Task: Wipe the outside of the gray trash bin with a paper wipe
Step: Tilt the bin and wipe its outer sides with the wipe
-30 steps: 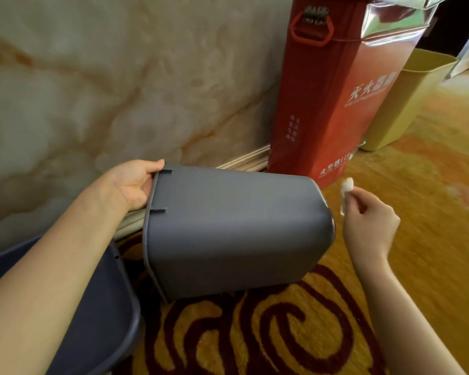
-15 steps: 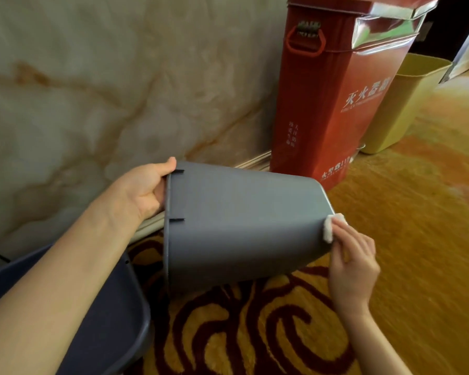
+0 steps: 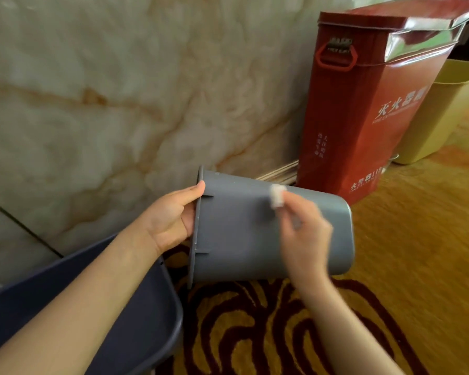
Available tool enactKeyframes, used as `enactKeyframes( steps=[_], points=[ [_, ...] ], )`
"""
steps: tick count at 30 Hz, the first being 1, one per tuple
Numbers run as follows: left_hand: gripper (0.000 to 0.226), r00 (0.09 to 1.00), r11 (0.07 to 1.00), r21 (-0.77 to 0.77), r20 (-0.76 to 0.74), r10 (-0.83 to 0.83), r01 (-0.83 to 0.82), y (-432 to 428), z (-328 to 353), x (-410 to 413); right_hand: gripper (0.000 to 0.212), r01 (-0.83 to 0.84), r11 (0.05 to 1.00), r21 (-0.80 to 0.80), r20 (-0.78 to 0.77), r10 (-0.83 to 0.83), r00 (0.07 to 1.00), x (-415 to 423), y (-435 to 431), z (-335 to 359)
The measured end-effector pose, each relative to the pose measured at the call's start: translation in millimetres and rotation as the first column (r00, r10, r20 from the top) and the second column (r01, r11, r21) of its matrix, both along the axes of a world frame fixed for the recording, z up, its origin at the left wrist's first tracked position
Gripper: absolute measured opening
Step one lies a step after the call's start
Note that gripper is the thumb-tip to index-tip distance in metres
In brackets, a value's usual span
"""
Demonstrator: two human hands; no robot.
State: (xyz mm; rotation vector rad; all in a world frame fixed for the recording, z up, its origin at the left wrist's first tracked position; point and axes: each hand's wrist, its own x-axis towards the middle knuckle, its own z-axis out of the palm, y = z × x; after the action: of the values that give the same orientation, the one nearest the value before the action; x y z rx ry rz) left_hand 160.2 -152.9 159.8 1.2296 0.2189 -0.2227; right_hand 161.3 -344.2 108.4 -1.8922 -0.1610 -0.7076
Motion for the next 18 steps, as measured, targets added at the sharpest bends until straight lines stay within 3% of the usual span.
enactKeyframes(
  steps=[3, 9, 12, 18],
  points=[
    [0.037, 0.999, 0.998, -0.043, -0.027, -0.041, 0.04, 0, 2, -2, 0.026, -0.188, 0.973, -0.132, 0.103, 0.202, 0.974, -12, 53, 11],
    [0.038, 0.999, 0.999, 0.032, -0.036, -0.009, 0.01, 5, -2, -1, 0.022, -0.257, 0.92, -0.296, 0.135, 0.307, 0.942, 11, 54, 13],
    [0.033, 0.999, 0.998, 0.056, -0.052, -0.004, 0.007, 7, -3, 0, 0.021, -0.122, 0.937, -0.327, 0.103, 0.164, 0.981, 30, 20, 1],
    [0.03, 0.996, 0.999, 0.032, -0.087, 0.024, -0.022, 4, 1, 2, 0.017, 0.202, 0.97, -0.139, -0.087, -0.215, 0.973, 37, -34, -16]
  ],
)
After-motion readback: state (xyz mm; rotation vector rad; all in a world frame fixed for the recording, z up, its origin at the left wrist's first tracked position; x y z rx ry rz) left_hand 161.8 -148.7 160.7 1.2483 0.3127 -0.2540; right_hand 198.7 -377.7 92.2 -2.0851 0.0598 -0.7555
